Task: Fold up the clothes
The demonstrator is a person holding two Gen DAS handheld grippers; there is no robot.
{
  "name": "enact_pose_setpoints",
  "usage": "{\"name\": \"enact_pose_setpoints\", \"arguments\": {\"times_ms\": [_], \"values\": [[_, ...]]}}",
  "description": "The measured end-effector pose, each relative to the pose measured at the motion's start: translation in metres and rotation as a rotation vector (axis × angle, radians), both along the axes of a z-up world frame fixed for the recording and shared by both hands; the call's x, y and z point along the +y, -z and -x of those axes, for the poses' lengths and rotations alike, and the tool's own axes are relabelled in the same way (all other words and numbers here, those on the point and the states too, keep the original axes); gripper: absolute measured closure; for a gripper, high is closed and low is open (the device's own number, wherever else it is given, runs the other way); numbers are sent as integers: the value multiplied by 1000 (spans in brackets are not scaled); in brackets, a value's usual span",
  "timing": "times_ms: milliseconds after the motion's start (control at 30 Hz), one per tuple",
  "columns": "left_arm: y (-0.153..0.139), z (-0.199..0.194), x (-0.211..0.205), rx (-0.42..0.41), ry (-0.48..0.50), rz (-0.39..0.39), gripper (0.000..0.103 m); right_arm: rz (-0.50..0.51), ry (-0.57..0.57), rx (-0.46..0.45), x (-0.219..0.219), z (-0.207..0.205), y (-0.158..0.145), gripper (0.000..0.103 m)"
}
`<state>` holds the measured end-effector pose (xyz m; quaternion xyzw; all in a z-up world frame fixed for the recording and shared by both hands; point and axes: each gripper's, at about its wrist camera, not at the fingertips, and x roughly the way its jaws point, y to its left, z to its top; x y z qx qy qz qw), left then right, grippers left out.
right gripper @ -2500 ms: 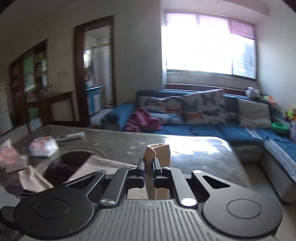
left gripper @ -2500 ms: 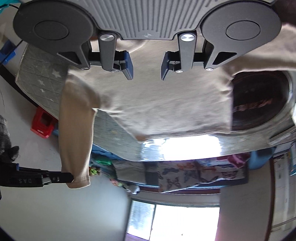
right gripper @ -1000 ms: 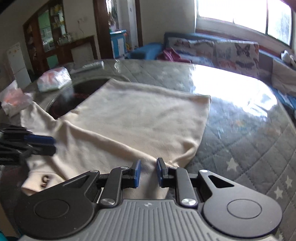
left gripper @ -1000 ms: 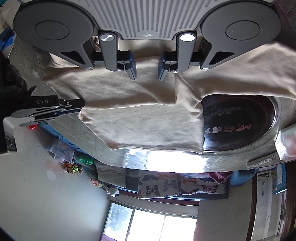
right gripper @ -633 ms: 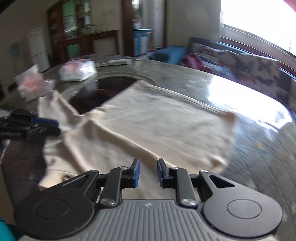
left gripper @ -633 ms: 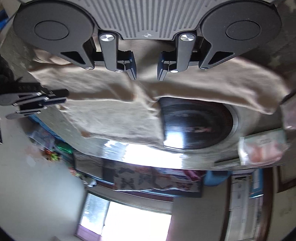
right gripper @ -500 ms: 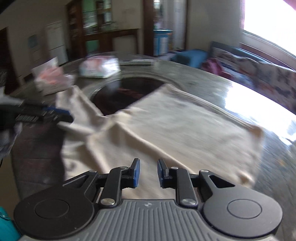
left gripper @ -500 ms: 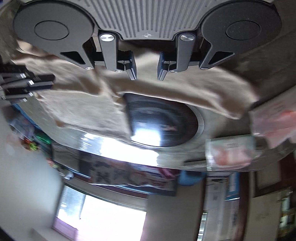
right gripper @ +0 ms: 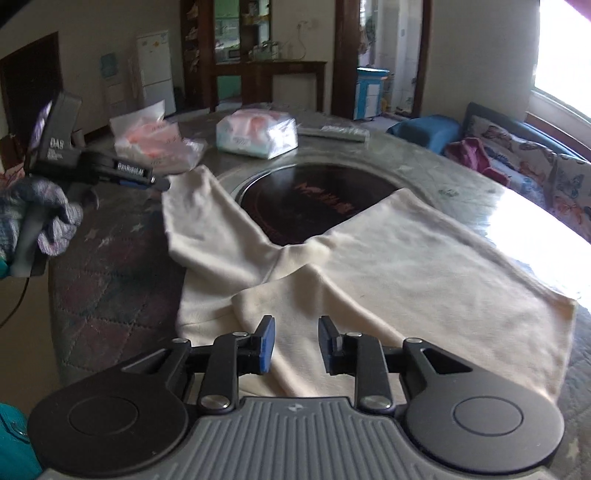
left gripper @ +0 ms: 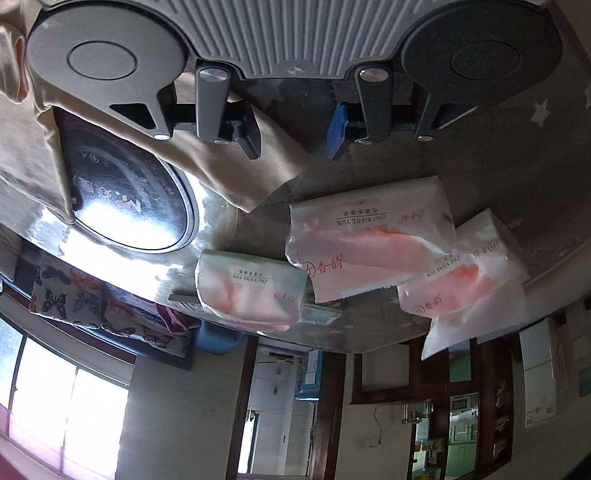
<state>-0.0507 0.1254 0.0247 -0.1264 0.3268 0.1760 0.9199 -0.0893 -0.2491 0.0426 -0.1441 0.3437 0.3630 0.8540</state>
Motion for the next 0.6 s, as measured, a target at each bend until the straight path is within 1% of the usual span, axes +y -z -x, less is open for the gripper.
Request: {"name": "enact_pose_setpoints", "arguments": {"times_ms": [33, 100, 133, 167, 200, 233, 300, 400, 533, 600], "values": [[2, -1, 0, -2, -3, 3, 62, -5, 14, -4, -4, 0, -3, 78], [4, -3, 0, -10, -4, 3, 69, -12, 39, -12, -12, 1, -6, 78], [4, -4, -1, -16, -3, 6, 82, -16, 52, -15, -17, 2, -8, 78], [5, -4, -1, -23, -2, 11, 92, -20, 65, -18, -21, 3, -9, 78], [5, -4, 1, -31, -5, 28, 93, -23, 78, -22, -26, 4, -11, 78], [3, -2, 1, -46, -6, 50, 97, -26, 90, -26, -30, 5, -12, 78], [-7, 2, -1, -97, 15, 86, 98, -35, 122, -34, -40, 8, -15, 78], [-32, 7, -19, -188, 106, 106, 98, -54, 171, -44, -56, 13, -18, 78], [-70, 11, -59, -298, 279, 166, 98, -83, 251, -52, -79, 17, -20, 78], [-85, 13, -81, -339, 372, 212, 98, -96, 290, -55, -90, 18, -20, 78]]}}
